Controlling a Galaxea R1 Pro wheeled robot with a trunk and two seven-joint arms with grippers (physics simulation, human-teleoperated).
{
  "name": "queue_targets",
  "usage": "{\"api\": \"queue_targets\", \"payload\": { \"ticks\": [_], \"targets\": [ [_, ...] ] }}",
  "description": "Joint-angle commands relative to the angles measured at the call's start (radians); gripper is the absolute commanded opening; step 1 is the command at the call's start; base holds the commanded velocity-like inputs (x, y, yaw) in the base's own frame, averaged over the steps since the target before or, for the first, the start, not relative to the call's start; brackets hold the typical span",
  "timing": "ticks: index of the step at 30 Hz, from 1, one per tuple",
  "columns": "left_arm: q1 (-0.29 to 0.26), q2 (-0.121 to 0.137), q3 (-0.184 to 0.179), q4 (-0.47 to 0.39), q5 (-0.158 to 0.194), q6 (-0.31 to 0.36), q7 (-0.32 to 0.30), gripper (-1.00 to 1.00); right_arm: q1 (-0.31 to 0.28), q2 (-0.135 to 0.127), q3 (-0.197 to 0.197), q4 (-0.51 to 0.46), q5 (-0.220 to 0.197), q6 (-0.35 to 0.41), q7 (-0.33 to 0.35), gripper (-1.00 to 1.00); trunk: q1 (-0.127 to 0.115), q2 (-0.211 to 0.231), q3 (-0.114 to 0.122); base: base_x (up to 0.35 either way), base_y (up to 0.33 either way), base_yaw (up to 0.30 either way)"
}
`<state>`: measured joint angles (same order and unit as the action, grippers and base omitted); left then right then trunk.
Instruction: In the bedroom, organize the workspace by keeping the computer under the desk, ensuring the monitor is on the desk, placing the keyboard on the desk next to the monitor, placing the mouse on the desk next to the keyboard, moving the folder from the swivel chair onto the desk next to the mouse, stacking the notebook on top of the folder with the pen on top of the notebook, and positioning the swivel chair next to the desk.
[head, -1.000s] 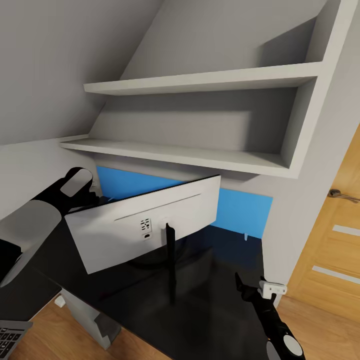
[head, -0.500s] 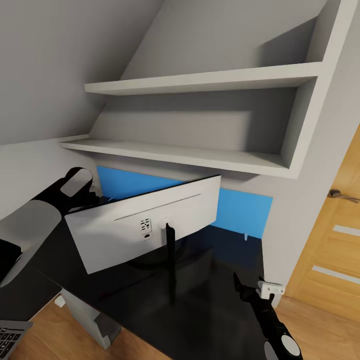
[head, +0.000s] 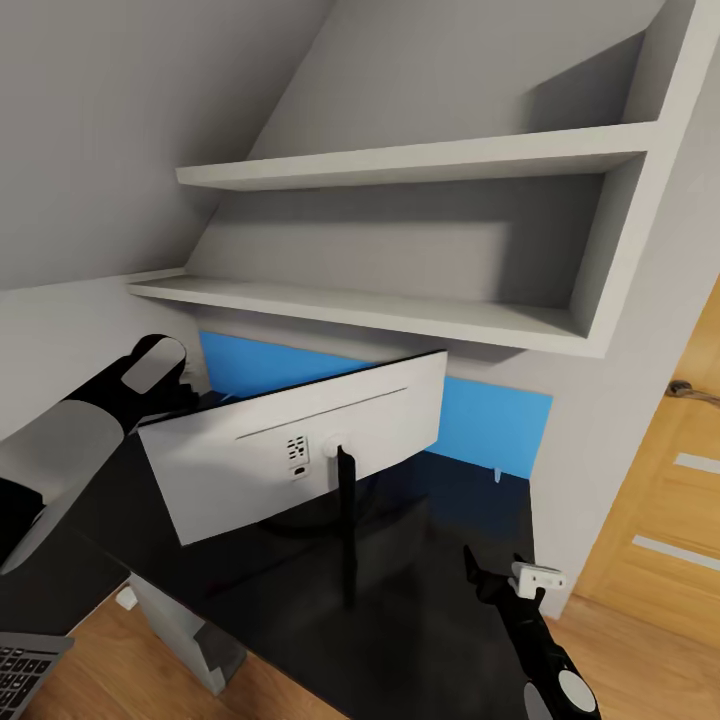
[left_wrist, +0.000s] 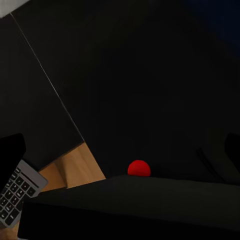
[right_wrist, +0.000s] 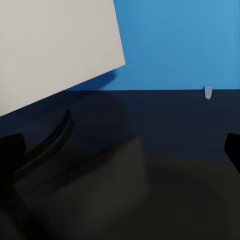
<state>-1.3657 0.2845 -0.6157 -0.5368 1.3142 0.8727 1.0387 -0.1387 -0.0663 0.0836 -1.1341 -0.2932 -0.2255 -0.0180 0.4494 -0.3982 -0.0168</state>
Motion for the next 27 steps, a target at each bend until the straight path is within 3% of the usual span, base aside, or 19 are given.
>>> {"api": "queue_targets", "payload": {
  "ticks": [1, 27],
  "targets": [
    [-0.001, 0.0, -0.008, -0.002, 0.011, 0.004, 0.007, 1.0, -0.001, -0.001, 0.004, 0.0, -0.011, -0.005, -0.002, 1.0, 0.001, -0.002, -0.002, 0.0, -0.007, 0.001],
    [-0.001, -0.013, -0.008, -0.002, 0.01, 0.005, 0.007, 1.0, -0.001, -0.001, 0.004, 0.003, -0.008, -0.008, -0.002, 1.0, 0.001, -0.002, -0.002, -0.053, -0.065, 0.0]
  ]
}}
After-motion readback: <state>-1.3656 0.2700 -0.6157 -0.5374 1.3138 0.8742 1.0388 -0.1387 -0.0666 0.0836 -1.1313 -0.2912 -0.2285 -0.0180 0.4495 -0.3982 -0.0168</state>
